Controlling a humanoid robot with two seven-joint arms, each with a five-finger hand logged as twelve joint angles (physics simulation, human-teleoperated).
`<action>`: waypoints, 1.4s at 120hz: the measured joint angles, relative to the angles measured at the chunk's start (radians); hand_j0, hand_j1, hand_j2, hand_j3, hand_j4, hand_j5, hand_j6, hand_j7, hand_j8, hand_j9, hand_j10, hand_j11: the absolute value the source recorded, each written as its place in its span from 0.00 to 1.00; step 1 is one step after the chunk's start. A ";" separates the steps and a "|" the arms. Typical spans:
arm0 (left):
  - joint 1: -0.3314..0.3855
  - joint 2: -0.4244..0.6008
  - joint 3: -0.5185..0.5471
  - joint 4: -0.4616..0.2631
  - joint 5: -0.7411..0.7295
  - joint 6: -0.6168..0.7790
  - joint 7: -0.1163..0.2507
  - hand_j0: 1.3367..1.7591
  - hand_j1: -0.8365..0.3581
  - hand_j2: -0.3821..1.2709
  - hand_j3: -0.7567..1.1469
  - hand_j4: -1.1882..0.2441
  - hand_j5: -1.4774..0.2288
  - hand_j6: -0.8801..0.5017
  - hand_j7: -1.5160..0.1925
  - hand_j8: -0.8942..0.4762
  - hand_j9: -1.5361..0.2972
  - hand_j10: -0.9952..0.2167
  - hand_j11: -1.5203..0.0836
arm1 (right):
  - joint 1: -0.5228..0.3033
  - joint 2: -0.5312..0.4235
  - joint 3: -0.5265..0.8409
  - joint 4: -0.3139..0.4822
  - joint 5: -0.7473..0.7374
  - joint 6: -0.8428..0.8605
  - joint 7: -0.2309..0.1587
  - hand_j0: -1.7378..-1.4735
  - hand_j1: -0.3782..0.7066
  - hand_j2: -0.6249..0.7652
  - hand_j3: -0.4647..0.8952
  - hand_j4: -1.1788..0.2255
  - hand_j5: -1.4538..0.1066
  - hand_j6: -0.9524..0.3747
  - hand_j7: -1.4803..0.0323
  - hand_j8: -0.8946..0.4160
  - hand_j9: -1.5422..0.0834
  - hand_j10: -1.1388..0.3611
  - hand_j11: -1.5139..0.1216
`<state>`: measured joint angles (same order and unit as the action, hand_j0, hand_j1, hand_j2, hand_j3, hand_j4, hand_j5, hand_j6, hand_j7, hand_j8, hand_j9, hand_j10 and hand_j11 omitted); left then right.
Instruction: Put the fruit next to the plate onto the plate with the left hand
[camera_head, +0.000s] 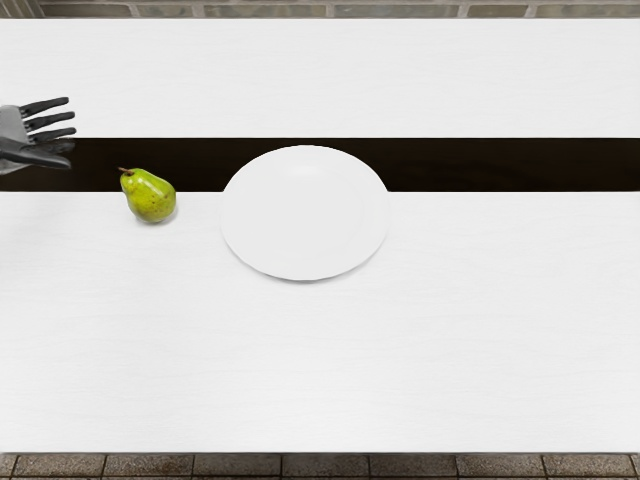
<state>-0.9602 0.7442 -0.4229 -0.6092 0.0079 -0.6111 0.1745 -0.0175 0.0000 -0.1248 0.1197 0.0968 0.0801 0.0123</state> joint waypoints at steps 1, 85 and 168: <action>-0.001 0.000 0.000 0.000 0.000 0.000 0.001 0.76 0.99 0.23 0.40 0.83 0.87 0.64 0.89 0.65 0.84 0.82 0.95 | 0.000 0.000 0.000 0.000 0.000 0.000 0.000 0.30 0.03 0.45 0.34 0.84 0.93 0.72 0.98 0.68 0.95 0.76 0.93; -0.078 -0.110 0.021 0.001 0.432 0.238 0.003 0.76 0.99 0.23 0.40 0.83 0.87 0.64 0.89 0.65 0.84 0.82 0.95 | 0.003 0.000 0.002 0.000 0.003 0.000 0.000 0.30 0.03 0.45 0.34 0.84 0.93 0.72 0.98 0.68 0.95 0.76 0.93; -0.100 -0.255 0.210 -0.042 0.532 0.427 -0.060 0.76 0.95 0.24 0.40 0.80 0.83 0.61 0.86 0.62 0.81 0.79 0.91 | 0.004 0.000 0.002 0.000 0.003 0.000 0.000 0.30 0.03 0.45 0.34 0.84 0.93 0.72 0.98 0.68 0.95 0.76 0.93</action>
<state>-1.0600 0.4891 -0.2132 -0.6514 0.5398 -0.1844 0.1142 -0.0139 0.0000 -0.1227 0.1197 0.0997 0.0798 0.0123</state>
